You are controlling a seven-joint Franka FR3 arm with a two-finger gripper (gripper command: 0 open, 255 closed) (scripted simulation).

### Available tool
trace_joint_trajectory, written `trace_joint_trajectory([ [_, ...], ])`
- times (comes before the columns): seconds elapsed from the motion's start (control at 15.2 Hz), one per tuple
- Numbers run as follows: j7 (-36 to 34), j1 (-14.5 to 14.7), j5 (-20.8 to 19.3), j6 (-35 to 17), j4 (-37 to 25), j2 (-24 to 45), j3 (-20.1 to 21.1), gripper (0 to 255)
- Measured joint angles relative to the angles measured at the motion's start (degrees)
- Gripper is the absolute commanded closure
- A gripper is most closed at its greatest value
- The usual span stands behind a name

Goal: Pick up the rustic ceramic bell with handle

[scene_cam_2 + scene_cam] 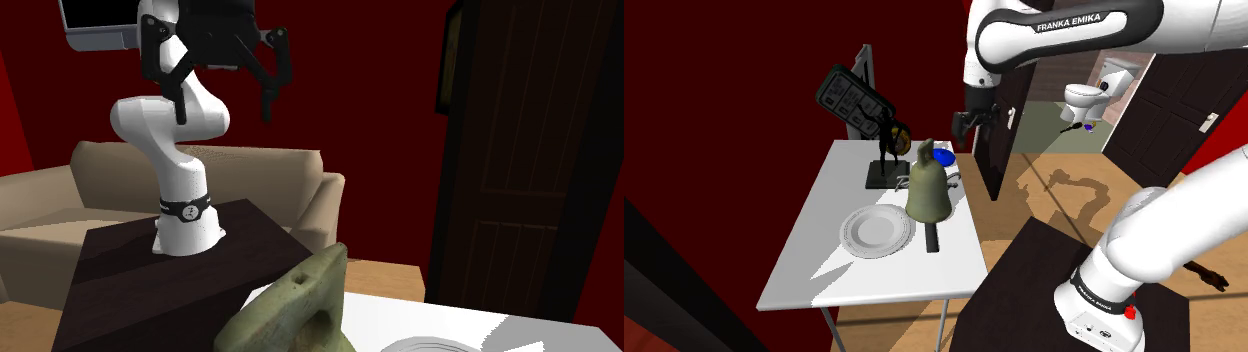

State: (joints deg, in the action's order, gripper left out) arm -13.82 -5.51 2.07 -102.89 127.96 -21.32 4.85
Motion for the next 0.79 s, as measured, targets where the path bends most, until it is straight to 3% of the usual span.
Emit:
trace_joint_trajectory([
  [0.79, -23.7, -3.4, 3.3, -5.9, -20.8, 26.4, -0.2, 0],
])
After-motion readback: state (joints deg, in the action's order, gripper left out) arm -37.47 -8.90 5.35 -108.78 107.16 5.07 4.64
